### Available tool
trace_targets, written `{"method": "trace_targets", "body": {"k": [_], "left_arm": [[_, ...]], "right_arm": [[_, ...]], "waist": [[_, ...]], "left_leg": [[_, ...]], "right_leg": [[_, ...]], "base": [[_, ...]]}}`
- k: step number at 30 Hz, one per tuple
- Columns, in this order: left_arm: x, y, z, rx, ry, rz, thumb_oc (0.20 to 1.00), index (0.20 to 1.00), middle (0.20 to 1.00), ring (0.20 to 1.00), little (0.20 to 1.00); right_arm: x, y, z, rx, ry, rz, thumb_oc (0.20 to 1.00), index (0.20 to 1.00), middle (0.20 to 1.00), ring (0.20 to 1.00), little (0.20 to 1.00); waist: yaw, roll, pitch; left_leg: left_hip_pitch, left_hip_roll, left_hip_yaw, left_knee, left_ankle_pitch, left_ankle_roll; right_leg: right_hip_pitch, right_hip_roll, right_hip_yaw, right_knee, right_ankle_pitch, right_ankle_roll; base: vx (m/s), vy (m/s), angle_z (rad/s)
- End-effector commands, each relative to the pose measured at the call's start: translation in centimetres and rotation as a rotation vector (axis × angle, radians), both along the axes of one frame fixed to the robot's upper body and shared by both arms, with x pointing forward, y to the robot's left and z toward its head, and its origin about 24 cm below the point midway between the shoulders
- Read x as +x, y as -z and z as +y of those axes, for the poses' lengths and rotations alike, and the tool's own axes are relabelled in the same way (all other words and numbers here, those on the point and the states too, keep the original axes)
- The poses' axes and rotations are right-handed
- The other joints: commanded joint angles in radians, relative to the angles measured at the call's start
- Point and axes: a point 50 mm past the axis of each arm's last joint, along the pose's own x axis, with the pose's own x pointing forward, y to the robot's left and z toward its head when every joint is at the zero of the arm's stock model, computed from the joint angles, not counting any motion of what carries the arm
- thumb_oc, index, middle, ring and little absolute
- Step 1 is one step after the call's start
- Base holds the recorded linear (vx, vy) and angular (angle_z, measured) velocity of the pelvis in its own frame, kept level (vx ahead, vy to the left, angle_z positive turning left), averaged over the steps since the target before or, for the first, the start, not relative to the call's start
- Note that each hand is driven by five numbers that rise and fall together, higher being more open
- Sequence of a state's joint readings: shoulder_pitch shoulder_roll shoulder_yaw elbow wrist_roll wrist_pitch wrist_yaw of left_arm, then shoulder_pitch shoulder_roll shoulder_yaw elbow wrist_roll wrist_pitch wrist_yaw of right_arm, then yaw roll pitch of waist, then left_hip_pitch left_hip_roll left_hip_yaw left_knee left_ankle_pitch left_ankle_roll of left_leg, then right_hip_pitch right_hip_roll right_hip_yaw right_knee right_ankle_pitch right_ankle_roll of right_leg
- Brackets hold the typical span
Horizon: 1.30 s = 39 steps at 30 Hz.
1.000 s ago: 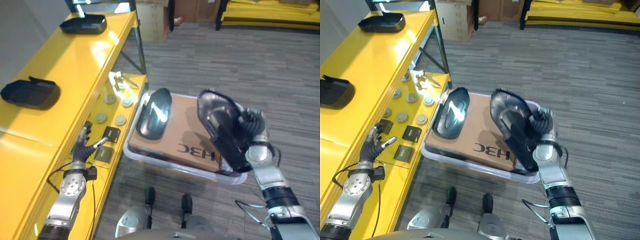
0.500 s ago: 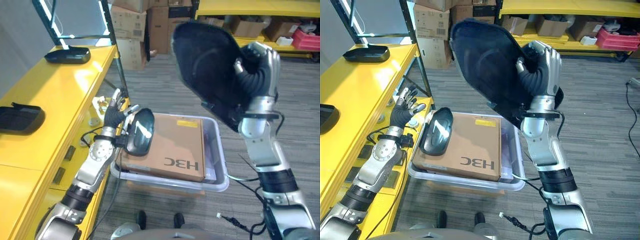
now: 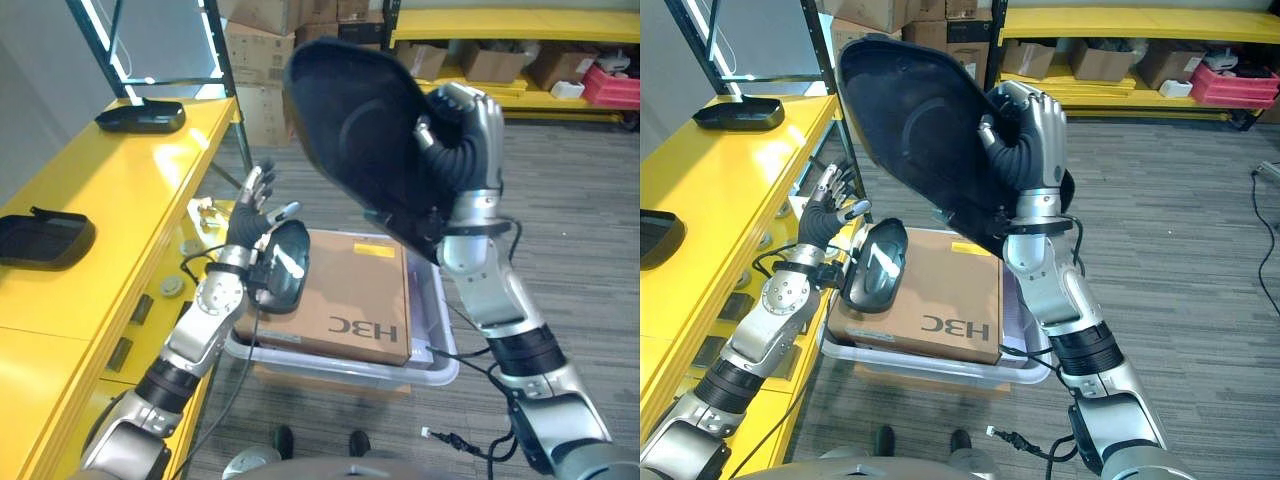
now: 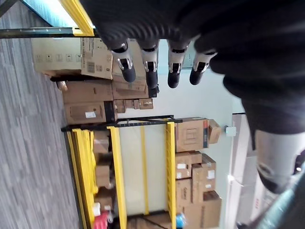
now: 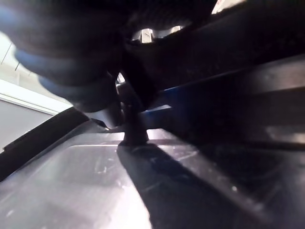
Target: Move parts from the plastic box to the shelf.
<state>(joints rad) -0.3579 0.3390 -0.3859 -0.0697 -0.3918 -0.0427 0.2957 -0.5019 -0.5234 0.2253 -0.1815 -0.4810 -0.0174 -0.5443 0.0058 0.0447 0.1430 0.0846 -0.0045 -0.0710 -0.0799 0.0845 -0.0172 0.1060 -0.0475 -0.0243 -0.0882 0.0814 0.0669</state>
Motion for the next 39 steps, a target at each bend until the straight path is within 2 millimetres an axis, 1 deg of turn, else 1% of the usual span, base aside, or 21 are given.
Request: {"method": "trace_targets", "body": {"k": [1, 4, 9, 12, 14, 16, 19, 20, 21, 23, 27, 28, 31, 32, 36, 39], "left_arm": [[0.3, -2.9, -1.6, -0.038, 0.082, -0.136, 1.000, 1.000, 1.000, 1.000, 1.000], [0.4, -3.6, -1.8, -0.009, 0.085, -0.172, 1.000, 1.000, 1.000, 1.000, 1.000], [0.5, -4.0, -2.0, -0.021, 0.091, -0.178, 1.000, 1.000, 1.000, 1.000, 1.000], [0.7, -4.1, -1.6, -0.001, 0.083, -0.184, 1.000, 1.000, 1.000, 1.000, 1.000], [0.7, -4.1, -1.3, -0.018, 0.093, -0.175, 1.000, 1.000, 1.000, 1.000, 1.000], [0.7, -3.7, -0.8, -0.056, 0.091, -0.150, 1.000, 1.000, 1.000, 1.000, 1.000], [0.4, -3.6, 0.2, -0.076, 0.069, -0.152, 1.000, 1.000, 1.000, 1.000, 1.000], [0.1, -3.3, 0.8, -0.099, 0.050, -0.138, 1.000, 1.000, 1.000, 1.000, 1.000], [0.1, -3.2, 0.8, -0.099, 0.050, -0.137, 1.000, 1.000, 1.000, 1.000, 1.000], [-0.2, -3.2, 1.0, -0.107, 0.048, -0.139, 1.000, 1.000, 1.000, 1.000, 1.000], [-0.2, -3.2, 1.0, -0.107, 0.049, -0.139, 1.000, 1.000, 1.000, 1.000, 1.000], [-0.6, -3.2, 1.3, -0.132, 0.051, -0.138, 1.000, 1.000, 1.000, 1.000, 1.000], [-0.6, -3.1, 1.0, -0.144, 0.067, -0.128, 1.000, 1.000, 1.000, 1.000, 1.000], [-0.7, -3.1, 0.7, -0.162, 0.094, -0.119, 1.000, 1.000, 1.000, 1.000, 1.000], [-0.8, -3.1, -0.1, -0.192, 0.146, -0.106, 1.000, 1.000, 1.000, 1.000, 1.000], [-0.9, -3.5, -1.2, -0.218, 0.210, -0.107, 1.000, 1.000, 1.000, 1.000, 1.000]], "right_arm": [[-0.4, -3.4, 1.1, -0.051, -0.028, -0.151, 0.200, 0.200, 0.200, 0.200, 0.200], [-0.2, -3.1, 1.7, -0.087, -0.044, -0.128, 0.200, 0.200, 0.200, 0.200, 0.200], [0.0, -2.9, 2.3, -0.124, -0.064, -0.107, 0.200, 0.200, 0.200, 0.200, 0.200], [-0.1, -2.8, 2.4, -0.161, -0.072, -0.098, 0.200, 0.200, 0.200, 0.200, 0.200], [0.0, -2.7, 2.3, -0.164, -0.066, -0.085, 0.200, 0.200, 0.200, 0.200, 0.200], [0.1, -2.4, 1.9, -0.153, -0.044, -0.072, 0.200, 0.200, 0.200, 0.200, 0.200], [0.2, -2.0, 0.6, -0.125, 0.010, -0.061, 0.200, 0.200, 0.200, 0.200, 0.200], [0.2, -1.6, -0.2, -0.115, 0.058, -0.052, 0.200, 0.200, 0.200, 0.200, 0.200], [0.2, -1.5, -0.2, -0.115, 0.058, -0.051, 0.200, 0.200, 0.200, 0.200, 0.200], [0.2, -1.1, -0.9, -0.108, 0.098, -0.040, 0.200, 0.200, 0.200, 0.200, 0.200], [0.2, -1.1, -0.9, -0.108, 0.098, -0.040, 0.200, 0.200, 0.200, 0.200, 0.200], [0.3, -0.5, -2.6, -0.065, 0.199, -0.032, 0.200, 0.200, 0.200, 0.200, 0.200], [0.4, -0.2, -3.0, -0.067, 0.229, -0.025, 0.200, 0.200, 0.200, 0.200, 0.200], [0.6, -0.1, -3.0, -0.084, 0.242, -0.015, 0.200, 0.200, 0.200, 0.200, 0.200], [1.0, 0.3, -2.6, -0.113, 0.239, 0.005, 0.200, 0.200, 0.200, 0.200, 0.200], [1.5, 1.0, -1.6, -0.157, 0.212, 0.040, 0.200, 0.200, 0.200, 0.200, 0.200]], "waist": [[0.029, -0.035, -0.071], [0.031, -0.036, -0.071], [0.034, -0.038, -0.071], [0.035, -0.039, -0.075], [0.037, -0.041, -0.078], [0.035, -0.041, -0.080], [0.037, -0.041, -0.082], [0.039, -0.042, -0.081], [0.039, -0.042, -0.082], [0.040, -0.042, -0.082], [0.040, -0.042, -0.082], [0.041, -0.039, -0.079], [0.041, -0.038, -0.078], [0.041, -0.037, -0.077], [0.040, -0.038, -0.077], [0.040, -0.038, -0.075]], "left_leg": [[0.044, 0.064, -0.043, -0.007, -0.107, -0.052], [0.046, 0.064, -0.044, -0.007, -0.106, -0.051], [0.047, 0.064, -0.046, -0.007, -0.105, -0.052], [0.046, 0.062, -0.049, -0.007, -0.103, -0.053], [0.049, 0.063, -0.050, -0.007, -0.104, -0.053], [0.049, 0.062, -0.051, -0.007, -0.104, -0.053], [0.050, 0.063, -0.050, -0.007, -0.105, -0.053], [0.052, 0.063, -0.051, -0.007, -0.105, -0.052], [0.052, 0.064, -0.051, -0.007, -0.106, -0.052], [0.051, 0.063, -0.052, -0.007, -0.105, -0.052], [0.051, 0.063, -0.052, -0.007, -0.105, -0.052], [0.047, 0.057, -0.056, -0.007, -0.100, -0.050], [0.050, 0.056, -0.057, -0.007, -0.105, -0.049], [0.050, 0.054, -0.057, -0.007, -0.104, -0.048], [0.049, 0.053, -0.058, -0.007, -0.104, -0.046], [0.048, 0.051, -0.062, -0.007, -0.103, -0.045]], "right_leg": [[0.025, -0.078, -0.044, 0.007, -0.048, 0.079], [0.028, -0.078, -0.046, 0.008, -0.048, 0.079], [0.031, -0.080, -0.050, 0.008, -0.048, 0.079], [0.033, -0.079, -0.052, 0.008, -0.048, 0.078], [0.035, -0.081, -0.055, 0.008, -0.049, 0.078], [0.035, -0.081, -0.055, 0.008, -0.048, 0.077], [0.036, -0.081, -0.056, 0.009, -0.048, 0.077], [0.036, -0.080, -0.057, 0.010, -0.048, 0.077], [0.037, -0.080, -0.057, 0.010, -0.048, 0.076], [0.037, -0.080, -0.058, 0.010, -0.048, 0.076], [0.037, -0.080, -0.058, 0.010, -0.048, 0.076], [0.034, -0.083, -0.061, 0.011, -0.044, 0.075], [0.039, -0.083, -0.063, 0.010, -0.047, 0.076], [0.038, -0.084, -0.062, 0.010, -0.046, 0.076], [0.038, -0.085, -0.062, 0.011, -0.046, 0.076], [0.036, -0.085, -0.061, 0.015, -0.048, 0.075]], "base": [[0.00, 0.000, 0.00], [0.00, 0.000, 0.00], [0.00, 0.000, 0.02], [0.00, 0.003, 0.03], [0.00, 0.000, 0.00], [0.00, 0.000, 0.00], [0.00, 0.000, 0.00], [0.00, 0.000, 0.00], [0.00, 0.000, 0.00], [0.00, 0.000, 0.00], [0.00, 0.000, 0.00], [0.00, 0.000, 0.00], [0.00, 0.005, 0.02], [0.00, 0.000, 0.00], [0.00, 0.000, 0.00], [0.00, 0.000, 0.00]]}}
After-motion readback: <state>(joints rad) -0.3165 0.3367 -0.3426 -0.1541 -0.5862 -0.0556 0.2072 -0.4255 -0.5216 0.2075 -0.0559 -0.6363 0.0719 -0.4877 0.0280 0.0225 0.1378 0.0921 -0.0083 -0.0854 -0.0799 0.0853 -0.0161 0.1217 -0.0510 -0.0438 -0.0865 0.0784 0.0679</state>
